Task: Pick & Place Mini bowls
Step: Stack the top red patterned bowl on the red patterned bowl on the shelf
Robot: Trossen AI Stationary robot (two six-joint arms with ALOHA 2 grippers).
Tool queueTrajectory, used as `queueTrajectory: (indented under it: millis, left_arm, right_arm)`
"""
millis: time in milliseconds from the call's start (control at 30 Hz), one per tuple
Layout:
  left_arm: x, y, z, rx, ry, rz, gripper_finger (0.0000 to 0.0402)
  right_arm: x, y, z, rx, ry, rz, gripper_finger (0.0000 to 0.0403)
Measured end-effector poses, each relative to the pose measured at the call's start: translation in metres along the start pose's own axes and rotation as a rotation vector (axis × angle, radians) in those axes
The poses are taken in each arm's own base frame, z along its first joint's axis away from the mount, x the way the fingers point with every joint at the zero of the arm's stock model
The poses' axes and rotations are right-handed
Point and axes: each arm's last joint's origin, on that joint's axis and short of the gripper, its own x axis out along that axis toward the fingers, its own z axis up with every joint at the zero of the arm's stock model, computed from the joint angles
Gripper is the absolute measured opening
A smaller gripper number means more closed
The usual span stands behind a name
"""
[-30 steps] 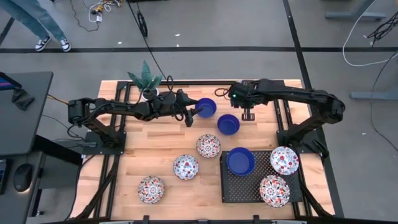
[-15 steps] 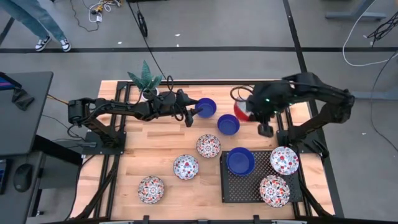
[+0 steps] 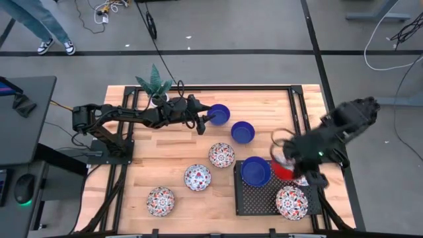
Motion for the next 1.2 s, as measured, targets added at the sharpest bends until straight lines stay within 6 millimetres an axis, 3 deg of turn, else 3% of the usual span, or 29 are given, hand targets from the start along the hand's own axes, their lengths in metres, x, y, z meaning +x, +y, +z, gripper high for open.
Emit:
queueTrajectory:
  millis: [300,500,633,900,1200]
  left_arm:
    - [0.0,0.0,0.0,0.0,0.0,0.005,0.0197]
    - [0.0,0.001,0.0,0.015,-0.002,0.036,0.0197]
    - [0.0,0.001,0.0,0.016,0.002,0.036,0.0197]
    - [0.0,0.001,0.0,0.017,0.003,0.036,0.0197]
    - [0.0,0.001,0.0,0.018,0.003,0.036,0.0197]
  right_arm:
    - [0.016,0.034,-0.042,0.246,0.136,-0.008,0.0]
    - [0.053,0.034,-0.063,0.232,0.171,-0.173,0.0]
    - [0.066,0.033,-0.07,0.211,0.173,-0.234,0.0]
    - [0.065,0.032,-0.071,0.066,0.055,-0.284,0.0]
    - [0.038,0.013,-0.061,-0.131,-0.133,-0.335,0.0]
